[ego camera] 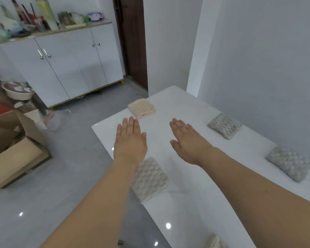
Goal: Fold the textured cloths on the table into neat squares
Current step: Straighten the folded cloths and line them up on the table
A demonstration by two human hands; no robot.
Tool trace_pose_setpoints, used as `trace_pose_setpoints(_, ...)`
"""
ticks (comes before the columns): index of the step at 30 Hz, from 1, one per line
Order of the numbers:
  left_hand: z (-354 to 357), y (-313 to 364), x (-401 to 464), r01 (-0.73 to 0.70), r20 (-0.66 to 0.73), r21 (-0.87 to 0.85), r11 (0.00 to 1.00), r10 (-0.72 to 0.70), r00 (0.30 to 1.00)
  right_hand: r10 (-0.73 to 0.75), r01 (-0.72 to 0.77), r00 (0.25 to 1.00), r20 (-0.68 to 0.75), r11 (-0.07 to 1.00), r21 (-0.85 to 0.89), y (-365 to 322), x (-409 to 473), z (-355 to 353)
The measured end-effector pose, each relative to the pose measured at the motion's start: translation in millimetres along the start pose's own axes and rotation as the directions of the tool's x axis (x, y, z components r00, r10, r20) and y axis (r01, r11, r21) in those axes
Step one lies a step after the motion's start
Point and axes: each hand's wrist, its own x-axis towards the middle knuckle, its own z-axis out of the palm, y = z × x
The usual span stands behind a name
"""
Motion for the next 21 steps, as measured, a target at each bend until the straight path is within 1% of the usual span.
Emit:
trace_pose_setpoints(4,-16.1,-41.9,13.7,0.081,-0.028,-0.002,0.997,-0.081,0.996,-0.105,0.105,0.994,-0.015,0.994,-0.024,-40.2,42.1,-21.5)
trace_pose_setpoints(8,-27.0,-72.7,46.7,0.096,-0.063,-0.011,0.995,-0.096,0.993,-0.162,0.161,0.987,-0.024,0.986,-0.031,-66.4,93.2,-35.9)
trace_pose_setpoints(10,-25.3,-90.3,67.9,0.119,-0.059,-0.022,0.993,-0.120,0.991,-0.172,0.171,0.985,-0.026,0.985,-0.032,-73.9,121.3,-38.2)
trace_pose_setpoints(13,-20.8,-115.2,104.8,0.146,-0.004,0.001,0.989,-0.146,0.989,-0.163,0.162,0.986,-0.021,0.986,-0.047,-77.2,162.0,-43.0)
trace_pose_setpoints(15,-23.7,-127.9,127.7,0.162,0.017,-0.014,0.987,-0.161,0.987,-0.157,0.156,0.988,-0.010,0.986,-0.051,-78.7,184.0,-51.0)
trace_pose_setpoints(21,-43.4,-142.0,176.9,0.165,0.023,-0.028,0.986,-0.164,0.986,-0.174,0.170,0.983,-0.059,0.984,-0.060,-87.5,235.8,-80.8)
